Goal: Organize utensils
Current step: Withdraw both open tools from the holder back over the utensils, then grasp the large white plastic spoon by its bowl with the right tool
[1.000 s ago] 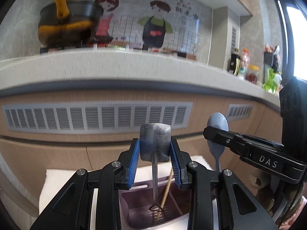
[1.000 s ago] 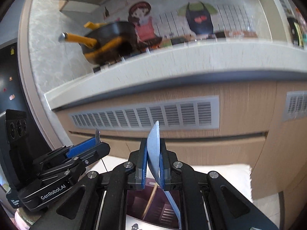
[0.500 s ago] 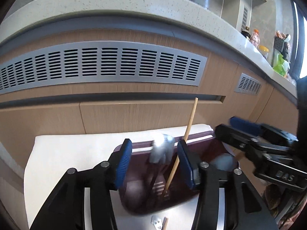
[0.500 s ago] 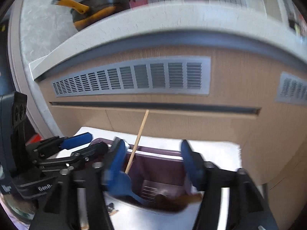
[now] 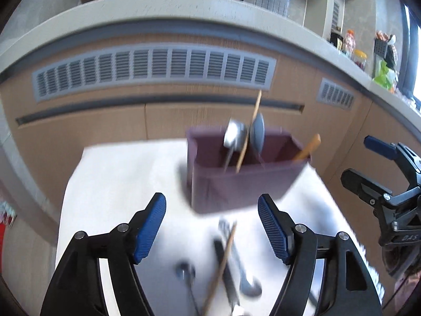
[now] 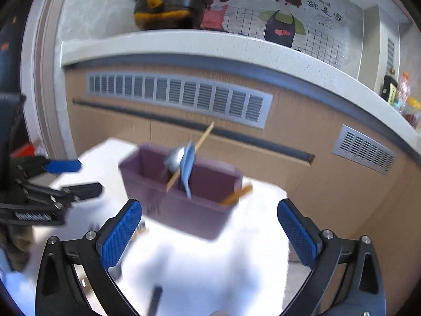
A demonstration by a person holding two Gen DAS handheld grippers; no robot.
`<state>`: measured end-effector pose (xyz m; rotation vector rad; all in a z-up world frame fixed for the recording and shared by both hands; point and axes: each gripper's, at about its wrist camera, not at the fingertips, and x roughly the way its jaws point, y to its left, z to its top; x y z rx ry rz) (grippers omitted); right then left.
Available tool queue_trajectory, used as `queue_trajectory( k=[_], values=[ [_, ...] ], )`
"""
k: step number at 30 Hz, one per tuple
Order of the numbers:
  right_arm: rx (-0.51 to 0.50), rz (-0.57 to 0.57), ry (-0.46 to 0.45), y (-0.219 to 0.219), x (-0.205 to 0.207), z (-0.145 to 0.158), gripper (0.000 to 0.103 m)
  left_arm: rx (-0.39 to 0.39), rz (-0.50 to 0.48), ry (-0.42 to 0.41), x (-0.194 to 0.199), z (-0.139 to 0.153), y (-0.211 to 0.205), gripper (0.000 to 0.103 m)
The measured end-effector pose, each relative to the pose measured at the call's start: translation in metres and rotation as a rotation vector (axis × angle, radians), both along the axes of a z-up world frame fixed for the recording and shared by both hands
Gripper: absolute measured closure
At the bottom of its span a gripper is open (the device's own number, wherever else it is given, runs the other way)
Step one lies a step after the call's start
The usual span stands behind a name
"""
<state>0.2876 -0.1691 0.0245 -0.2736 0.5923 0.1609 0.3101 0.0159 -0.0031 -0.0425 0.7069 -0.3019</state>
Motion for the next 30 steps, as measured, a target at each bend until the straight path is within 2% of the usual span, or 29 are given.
queue_trajectory(
  k=[5,8,10,13,16,18,25,27,30],
  values=[
    [-0.111,-0.066,0.04,0.001,-0.04,-0.03,0.001,0.015,-0.001,0.055,-0.042,-0.019,0.005,0.029],
    [-0.127,-0.091,0.118,-0.002,-0.061,-0.049,0.001,0.028,-0.003,0.094,-0.066,-0.032,0.009,0.027],
    [-0.077,-0.076,0.222,-0.005,-0.074,-0.063,0.001,0.029,-0.004,0.113,-0.076,-0.038,0.011,0.027],
    [0.064,-0.062,0.396,-0.013,-0.083,-0.082,0.001,0.055,0.004,0.124,-0.093,-0.047,0.012,0.027],
    [0.153,-0.099,0.475,-0.017,-0.092,-0.095,0.008,0.055,0.02,0.128,-0.102,-0.05,0.015,0.025],
    [0.161,-0.099,0.489,-0.014,-0.094,-0.098,0.019,0.045,0.026,0.136,-0.103,-0.051,0.017,0.024],
    [0.139,-0.103,0.524,0.012,-0.081,-0.112,0.021,0.034,0.049,0.156,-0.101,-0.058,0.024,0.022],
    [0.115,-0.064,0.524,0.023,-0.076,-0.117,0.028,0.032,0.054,0.167,-0.1,-0.061,0.028,0.022],
    [0.069,0.0,0.477,0.036,-0.072,-0.118,0.029,0.031,0.06,0.183,-0.097,-0.065,0.032,0.022]
  ],
)
